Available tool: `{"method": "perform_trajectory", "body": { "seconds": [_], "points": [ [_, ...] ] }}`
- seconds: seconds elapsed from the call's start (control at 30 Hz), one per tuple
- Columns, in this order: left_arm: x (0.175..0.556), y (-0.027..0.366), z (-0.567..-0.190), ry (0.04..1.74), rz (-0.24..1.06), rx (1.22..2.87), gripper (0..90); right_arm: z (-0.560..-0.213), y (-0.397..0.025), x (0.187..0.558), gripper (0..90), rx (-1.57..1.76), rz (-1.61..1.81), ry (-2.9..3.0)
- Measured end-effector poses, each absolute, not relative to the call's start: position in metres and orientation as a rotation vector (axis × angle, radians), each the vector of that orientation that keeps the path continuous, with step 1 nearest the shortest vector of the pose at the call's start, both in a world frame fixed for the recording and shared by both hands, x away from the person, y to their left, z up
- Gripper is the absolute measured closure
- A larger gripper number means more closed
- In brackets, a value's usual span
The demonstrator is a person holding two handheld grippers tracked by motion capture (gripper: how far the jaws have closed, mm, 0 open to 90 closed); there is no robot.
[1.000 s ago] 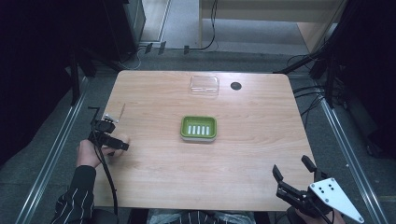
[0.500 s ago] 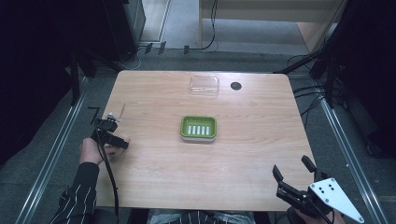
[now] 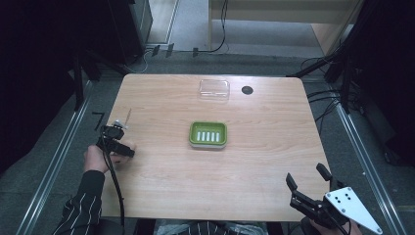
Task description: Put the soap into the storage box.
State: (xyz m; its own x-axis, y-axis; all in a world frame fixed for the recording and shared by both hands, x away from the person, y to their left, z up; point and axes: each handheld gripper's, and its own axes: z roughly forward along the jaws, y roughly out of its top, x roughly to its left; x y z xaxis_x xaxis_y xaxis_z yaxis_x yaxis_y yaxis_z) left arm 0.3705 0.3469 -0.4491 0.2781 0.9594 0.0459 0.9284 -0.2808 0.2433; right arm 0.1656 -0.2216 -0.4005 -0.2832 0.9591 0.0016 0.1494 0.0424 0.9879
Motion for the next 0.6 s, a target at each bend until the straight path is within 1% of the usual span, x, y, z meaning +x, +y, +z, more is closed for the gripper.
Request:
{"method": "perform_trajectory", "body": {
  "seconds": [0.6],
  "points": [
    [0.3666, 0.348, -0.4428, 1.75, 0.306, 2.369, 33.5, -0.4001, -0.2213, 0.165, 13.2, 1.159, 1.327, 1.546]
  ]
}}
